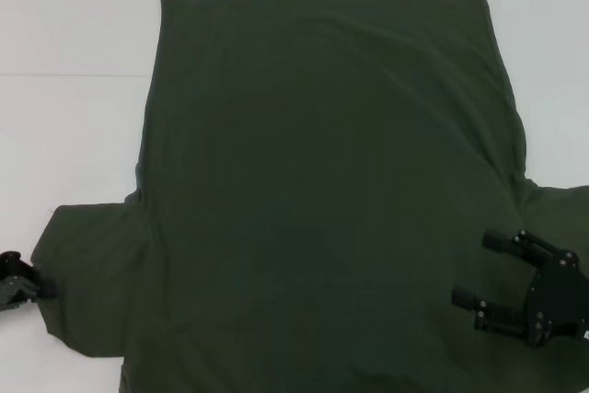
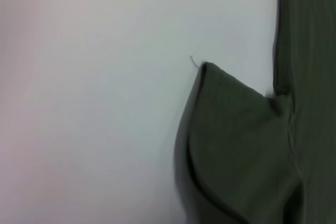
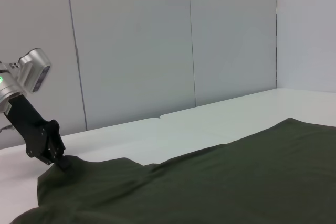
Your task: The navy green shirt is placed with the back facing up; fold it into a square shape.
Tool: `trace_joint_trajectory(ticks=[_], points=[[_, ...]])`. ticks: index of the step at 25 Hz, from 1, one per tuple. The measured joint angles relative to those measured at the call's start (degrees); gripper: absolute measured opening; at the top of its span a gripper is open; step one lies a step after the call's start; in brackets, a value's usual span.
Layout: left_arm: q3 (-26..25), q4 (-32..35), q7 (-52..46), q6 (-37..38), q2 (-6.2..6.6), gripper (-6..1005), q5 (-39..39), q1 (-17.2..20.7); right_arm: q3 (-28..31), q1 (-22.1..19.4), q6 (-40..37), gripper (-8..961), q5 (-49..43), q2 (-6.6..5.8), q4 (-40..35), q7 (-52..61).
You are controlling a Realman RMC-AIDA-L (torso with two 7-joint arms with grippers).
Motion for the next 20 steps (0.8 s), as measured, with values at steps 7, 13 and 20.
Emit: trace_joint_trajectory(ticks=[7,13,20], points=[[-0.1,3.4,0.6,2.4,0.0,26,-0.2,-0.1,0.4,0.0,-0.7,931,0.0,-0.05,0.0,0.0],[-0.8,7.6,0.6,4.3,0.08,27,-0.3,0.5,1.8,0.0,-1.6,931,0.0,-0.09,-0.1,0.1],[-0.9,8.9,0.7,4.3,0.82,27,-0.3,0.1,1.8,0.1,-1.8,931,0.0,-0.01,-0.1,0.1]])
